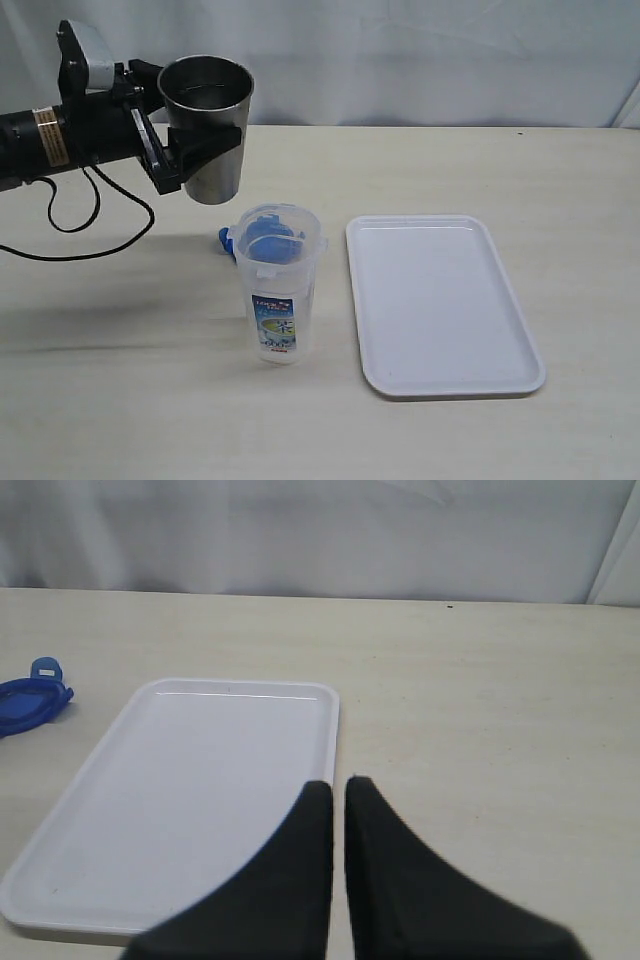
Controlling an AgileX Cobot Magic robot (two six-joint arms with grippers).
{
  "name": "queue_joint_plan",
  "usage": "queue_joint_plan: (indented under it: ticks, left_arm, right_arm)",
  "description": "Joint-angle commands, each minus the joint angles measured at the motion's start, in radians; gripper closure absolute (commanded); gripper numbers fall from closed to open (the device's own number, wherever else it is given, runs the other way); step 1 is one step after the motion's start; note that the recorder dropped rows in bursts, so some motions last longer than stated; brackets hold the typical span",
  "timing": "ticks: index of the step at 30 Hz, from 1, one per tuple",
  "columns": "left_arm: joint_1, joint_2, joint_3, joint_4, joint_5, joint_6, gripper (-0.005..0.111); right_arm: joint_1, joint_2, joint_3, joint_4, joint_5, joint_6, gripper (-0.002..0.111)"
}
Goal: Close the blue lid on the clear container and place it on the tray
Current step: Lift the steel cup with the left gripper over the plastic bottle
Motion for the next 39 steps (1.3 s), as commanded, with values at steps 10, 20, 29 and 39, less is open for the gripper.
queue_joint_plan:
  ticks: [10, 20, 29, 39]
  left_arm:
    - [0.0, -0.036, 0.011, 0.039, -0.083, 0.03, 0.107]
    - [0.0, -0.036, 0.011, 0.076, -0.083, 0.079, 0.107]
    - [-0.024, -0.036, 0.011, 0.06, -0.083, 0.024, 0.107]
    - [-0.038, -0.036, 0.011, 0.043, -0.083, -0.039, 0.107]
  right_arm:
    - [-0.008, -0.004, 0.004, -0.007, 0.0, 0.002, 0.104]
    - [-0.008, -0.004, 0.004, -0.007, 0.0, 0.002, 0.104]
    - [-0.008, -0.004, 0.004, -0.007, 0.0, 0.002, 0.104]
    - [-0.008, -0.004, 0.004, -0.007, 0.0, 0.002, 0.104]
